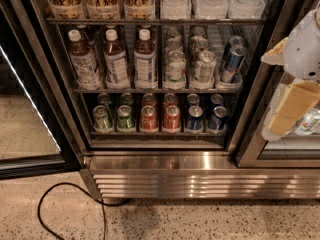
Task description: Pick orange can from top shelf of fridge
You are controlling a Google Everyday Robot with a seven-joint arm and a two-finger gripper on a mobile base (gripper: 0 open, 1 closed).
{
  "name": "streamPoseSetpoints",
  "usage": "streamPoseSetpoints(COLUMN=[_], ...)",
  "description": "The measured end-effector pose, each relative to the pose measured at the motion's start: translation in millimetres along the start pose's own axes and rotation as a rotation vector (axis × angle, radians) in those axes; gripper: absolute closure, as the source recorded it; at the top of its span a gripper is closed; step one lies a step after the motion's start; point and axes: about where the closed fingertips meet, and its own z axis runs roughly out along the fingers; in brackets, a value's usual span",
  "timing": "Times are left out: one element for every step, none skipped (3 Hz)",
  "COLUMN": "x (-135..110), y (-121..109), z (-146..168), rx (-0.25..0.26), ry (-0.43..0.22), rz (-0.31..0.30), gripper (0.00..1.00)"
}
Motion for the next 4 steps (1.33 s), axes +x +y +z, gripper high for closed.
streamPoseSetpoints(x=[-13.6, -43.2, -75.4, -101.4], y=[-4.8, -4.8, -4.0, 6.5], z=[23.8, 45.5, 49.6, 46.8], rx=[-0.043, -0.12, -0.12, -0.048], ry=[-0.122, -0.262, -0.309, -0.295], rz=[-0.037, -0.124, -0.232, -0.28], gripper=[0.0, 0.0, 0.0, 0.0])
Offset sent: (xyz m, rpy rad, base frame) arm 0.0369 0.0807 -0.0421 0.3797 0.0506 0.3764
